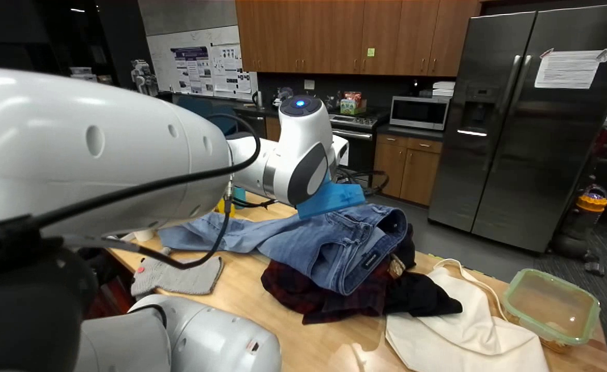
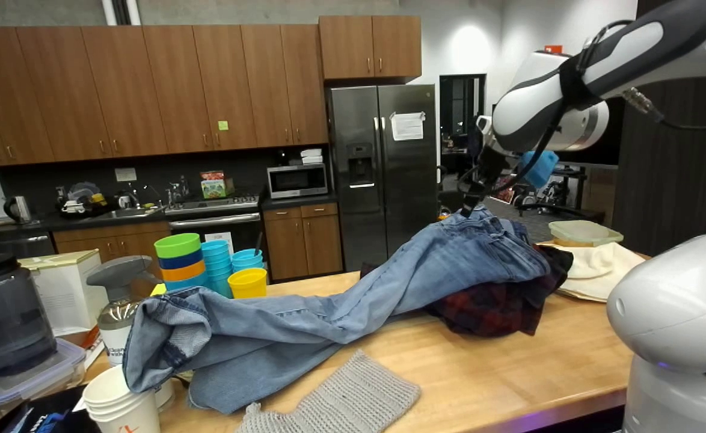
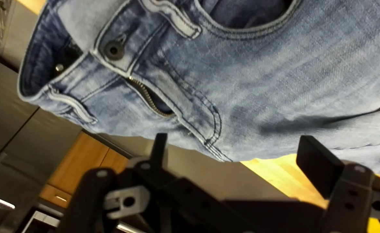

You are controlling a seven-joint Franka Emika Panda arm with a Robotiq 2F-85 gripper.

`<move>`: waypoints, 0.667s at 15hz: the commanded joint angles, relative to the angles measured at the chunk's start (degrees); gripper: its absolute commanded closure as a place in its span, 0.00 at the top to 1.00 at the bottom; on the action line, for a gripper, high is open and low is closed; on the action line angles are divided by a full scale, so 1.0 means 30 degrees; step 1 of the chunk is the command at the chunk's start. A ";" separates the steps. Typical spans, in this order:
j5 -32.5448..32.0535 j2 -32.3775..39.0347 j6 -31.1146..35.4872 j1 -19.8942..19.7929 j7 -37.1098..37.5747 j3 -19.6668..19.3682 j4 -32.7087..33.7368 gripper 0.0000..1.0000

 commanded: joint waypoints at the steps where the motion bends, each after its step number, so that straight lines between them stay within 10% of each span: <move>1: 0.1251 -0.0544 0.0423 -0.0168 0.0049 -0.1453 -0.0144 1.00; 10: 0.3659 -0.1323 -0.0054 -0.0875 0.0578 -0.3437 0.0236 1.00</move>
